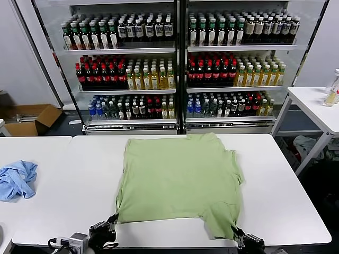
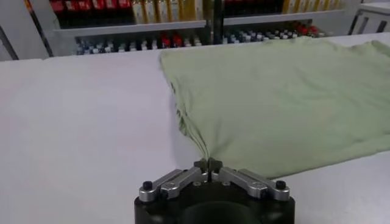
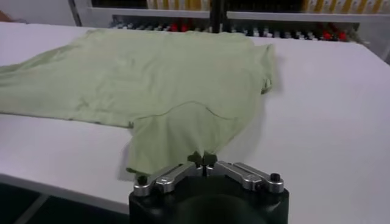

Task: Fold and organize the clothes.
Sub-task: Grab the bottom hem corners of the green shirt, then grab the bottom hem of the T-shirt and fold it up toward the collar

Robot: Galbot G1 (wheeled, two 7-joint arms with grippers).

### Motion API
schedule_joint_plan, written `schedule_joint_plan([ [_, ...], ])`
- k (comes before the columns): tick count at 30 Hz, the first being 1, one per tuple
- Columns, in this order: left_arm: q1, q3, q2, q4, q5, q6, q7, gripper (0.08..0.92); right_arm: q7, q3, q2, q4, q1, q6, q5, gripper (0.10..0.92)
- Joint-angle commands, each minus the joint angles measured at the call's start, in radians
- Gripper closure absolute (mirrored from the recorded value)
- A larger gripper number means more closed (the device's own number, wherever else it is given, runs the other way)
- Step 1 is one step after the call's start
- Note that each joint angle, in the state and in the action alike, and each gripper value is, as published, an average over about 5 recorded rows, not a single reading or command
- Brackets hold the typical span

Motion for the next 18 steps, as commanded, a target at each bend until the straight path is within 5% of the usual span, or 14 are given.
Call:
schedule_joint_plan([
  [1,0.104,-0.05,0.046,-0.119,-0.005,0.008,-0.007,0.919,-0.032,0.07,-0.019,0.084,-0.073,-0.045,0.012,0.917],
  [18,0.247,-0.235,0.111,-0.234,-0.08,0.033,-0.009,0.919,-0.047,0.172,-0.069,0.196,-0.137,-0.122,0.116,0.917],
])
